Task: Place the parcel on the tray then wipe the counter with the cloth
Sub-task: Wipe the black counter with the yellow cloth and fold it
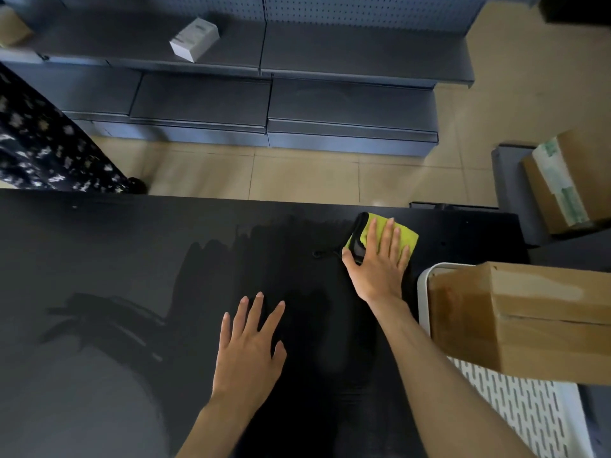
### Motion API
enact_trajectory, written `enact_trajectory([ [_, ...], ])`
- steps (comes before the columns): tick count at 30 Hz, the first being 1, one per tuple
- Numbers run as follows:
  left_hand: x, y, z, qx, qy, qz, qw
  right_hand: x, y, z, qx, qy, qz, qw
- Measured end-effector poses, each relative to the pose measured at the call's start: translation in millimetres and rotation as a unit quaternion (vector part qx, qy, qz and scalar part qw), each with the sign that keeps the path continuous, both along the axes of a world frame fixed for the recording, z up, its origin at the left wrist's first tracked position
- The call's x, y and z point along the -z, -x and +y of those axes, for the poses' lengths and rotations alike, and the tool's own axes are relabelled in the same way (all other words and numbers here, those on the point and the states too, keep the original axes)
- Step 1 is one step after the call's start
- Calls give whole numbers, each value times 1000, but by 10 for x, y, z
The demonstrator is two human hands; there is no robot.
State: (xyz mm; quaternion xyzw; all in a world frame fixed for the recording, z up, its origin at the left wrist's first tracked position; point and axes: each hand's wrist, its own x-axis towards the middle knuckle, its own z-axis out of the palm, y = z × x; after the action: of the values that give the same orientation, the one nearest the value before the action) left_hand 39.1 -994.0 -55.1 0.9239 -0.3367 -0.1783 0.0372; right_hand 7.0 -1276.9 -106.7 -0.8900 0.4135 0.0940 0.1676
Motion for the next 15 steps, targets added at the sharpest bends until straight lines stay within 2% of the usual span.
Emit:
enact_trajectory([
  [7, 19, -252, -51, -15, -5, -3, 1000, 65, -298, -231, -8, 33, -24, 999],
  [15, -117, -327, 67, -52, 3, -1, 999, 61, -480, -106, -47, 37, -28, 998],
])
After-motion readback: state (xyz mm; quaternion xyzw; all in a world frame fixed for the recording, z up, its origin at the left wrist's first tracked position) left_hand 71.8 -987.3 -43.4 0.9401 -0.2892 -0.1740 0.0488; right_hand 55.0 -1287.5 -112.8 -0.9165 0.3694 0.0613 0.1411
